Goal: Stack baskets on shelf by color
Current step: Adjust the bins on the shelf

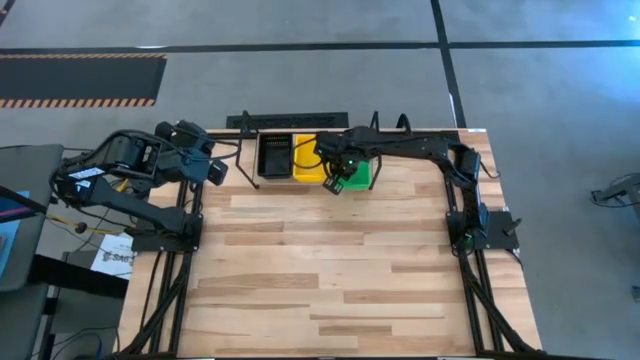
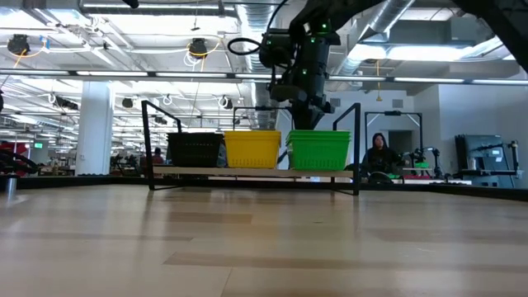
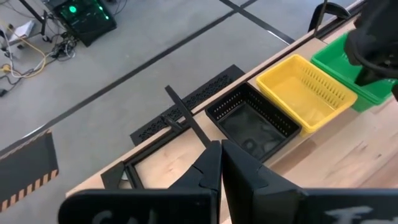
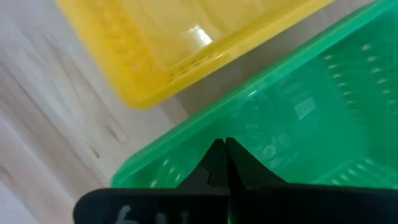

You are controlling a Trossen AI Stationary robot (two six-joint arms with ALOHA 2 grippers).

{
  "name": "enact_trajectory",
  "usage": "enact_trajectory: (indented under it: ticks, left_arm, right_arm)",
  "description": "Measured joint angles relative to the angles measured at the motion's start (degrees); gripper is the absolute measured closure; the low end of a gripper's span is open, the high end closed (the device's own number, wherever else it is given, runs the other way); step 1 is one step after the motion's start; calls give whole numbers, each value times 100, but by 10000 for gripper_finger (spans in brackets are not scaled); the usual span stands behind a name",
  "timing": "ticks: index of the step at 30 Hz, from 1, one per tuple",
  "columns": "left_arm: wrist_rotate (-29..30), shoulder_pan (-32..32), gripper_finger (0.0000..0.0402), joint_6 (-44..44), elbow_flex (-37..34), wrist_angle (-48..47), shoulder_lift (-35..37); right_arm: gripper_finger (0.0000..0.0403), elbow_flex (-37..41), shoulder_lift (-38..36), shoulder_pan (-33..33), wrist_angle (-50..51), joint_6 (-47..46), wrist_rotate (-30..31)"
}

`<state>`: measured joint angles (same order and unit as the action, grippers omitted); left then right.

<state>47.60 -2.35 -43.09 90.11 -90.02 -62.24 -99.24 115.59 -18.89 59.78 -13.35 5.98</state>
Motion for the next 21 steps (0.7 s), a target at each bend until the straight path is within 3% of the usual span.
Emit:
enact_trajectory:
  ticks: [21]
  left_arm:
    - [-36,2,401,-80,0,2,0]
  right_arm:
    - [403,-2,-2,-885,-693,944,4]
